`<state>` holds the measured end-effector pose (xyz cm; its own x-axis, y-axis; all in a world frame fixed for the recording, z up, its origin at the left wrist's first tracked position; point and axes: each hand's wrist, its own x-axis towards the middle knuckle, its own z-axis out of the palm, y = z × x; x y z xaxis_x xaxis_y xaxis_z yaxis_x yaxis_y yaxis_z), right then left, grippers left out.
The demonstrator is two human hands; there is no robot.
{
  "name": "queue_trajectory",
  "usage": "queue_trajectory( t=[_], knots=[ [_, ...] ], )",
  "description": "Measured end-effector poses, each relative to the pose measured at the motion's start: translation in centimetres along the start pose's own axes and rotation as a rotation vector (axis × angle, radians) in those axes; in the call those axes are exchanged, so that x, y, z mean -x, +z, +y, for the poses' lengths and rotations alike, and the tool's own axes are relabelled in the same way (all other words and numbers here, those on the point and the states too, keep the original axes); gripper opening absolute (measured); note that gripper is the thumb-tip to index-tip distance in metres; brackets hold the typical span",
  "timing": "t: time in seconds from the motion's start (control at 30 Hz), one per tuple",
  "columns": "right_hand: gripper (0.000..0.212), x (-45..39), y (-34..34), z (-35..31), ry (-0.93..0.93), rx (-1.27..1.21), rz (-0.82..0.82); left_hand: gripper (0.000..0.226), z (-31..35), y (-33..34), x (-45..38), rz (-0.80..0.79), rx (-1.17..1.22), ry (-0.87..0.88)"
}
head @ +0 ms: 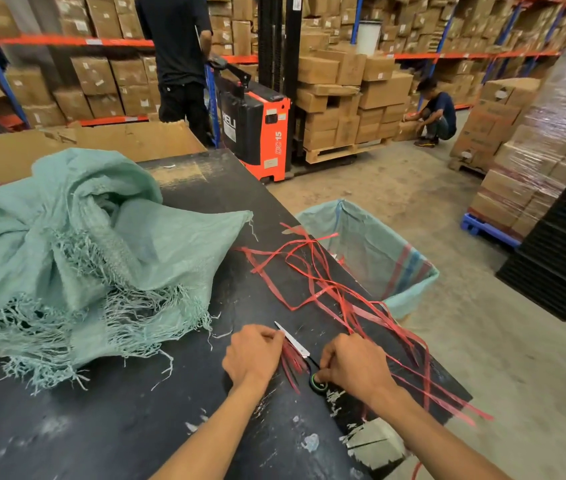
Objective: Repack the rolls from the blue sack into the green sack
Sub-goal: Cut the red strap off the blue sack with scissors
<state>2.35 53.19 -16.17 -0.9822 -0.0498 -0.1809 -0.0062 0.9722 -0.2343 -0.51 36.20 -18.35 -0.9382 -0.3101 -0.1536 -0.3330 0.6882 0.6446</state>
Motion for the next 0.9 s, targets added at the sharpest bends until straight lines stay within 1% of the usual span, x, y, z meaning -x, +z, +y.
queue_trajectory(
  t=[0.1,0.2,0.27,0.33,0.43,0.53,0.57,0.63,0.67,0.7,0.77,0.8,0.83,0.87,0.9],
  knots=[
    [0.019,0.0,-0.5,0.1,-0.035,0.015,-0.012,0.027,-0.4,-0.5,-0.3,0.035,-0.026,0.067],
    [0.026,-0.8,-1.6,-0.2,-0.070,0.027,0.013,0.032,-0.9,-1.8,-1.4,0.082,0.006,0.113],
    [0.027,-2.2,-2.5,-0.8,-0.147,-0.025,0.023,0.033,-1.0,-3.4,-2.5,0.108,0.066,0.158],
    [0.027,-4.0,-3.4,-2.0,-0.279,-0.152,0.016,0.028,-0.6,-6.0,-3.6,0.166,0.118,0.222],
    [0.036,-7.0,-5.0,-5.1,-0.490,-0.338,-0.046,0.020,0.4,-11.4,-5.2,0.379,0.161,0.329],
    [0.047,-9.9,-6.6,-9.8,-0.611,-0.435,-0.079,0.021,0.6,-17.7,-7.2,0.651,0.144,0.482],
    [0.051,-10.8,-7.1,-11.6,-0.642,-0.461,-0.095,0.023,0.3,-19.6,-8.2,0.728,0.118,0.504],
    [0.061,-12.5,-8.0,-15.2,-0.679,-0.508,-0.123,0.037,-0.6,-23.2,-10.4,0.805,0.020,0.435],
    [0.065,-13.4,-8.3,-17.0,-0.700,-0.521,-0.112,0.047,-1.5,-24.6,-11.6,0.782,-0.067,0.363],
    [0.067,-14.1,-8.6,-18.8,-0.719,-0.527,-0.096,0.057,-2.5,-25.9,-12.6,0.713,-0.159,0.270],
    [0.067,-15.4,-8.7,-22.2,-0.718,-0.552,-0.084,0.067,-4.8,-27.2,-14.4,0.486,-0.274,0.103],
    [0.068,-15.8,-8.6,-23.6,-0.704,-0.569,-0.108,0.068,-5.9,-27.5,-14.9,0.371,-0.281,0.051],
    [0.070,-16.1,-8.3,-24.9,-0.675,-0.605,-0.168,0.066,-6.8,-27.6,-15.1,0.298,-0.265,0.031],
    [0.074,-16.5,-7.7,-26.0,-0.641,-0.685,-0.258,0.061,-7.4,-27.7,-15.0,0.284,-0.244,0.042],
    [0.078,-16.7,-7.3,-27.0,-0.595,-0.789,-0.351,0.051,-7.9,-27.8,-14.8,0.309,-0.228,0.068]
  ],
)
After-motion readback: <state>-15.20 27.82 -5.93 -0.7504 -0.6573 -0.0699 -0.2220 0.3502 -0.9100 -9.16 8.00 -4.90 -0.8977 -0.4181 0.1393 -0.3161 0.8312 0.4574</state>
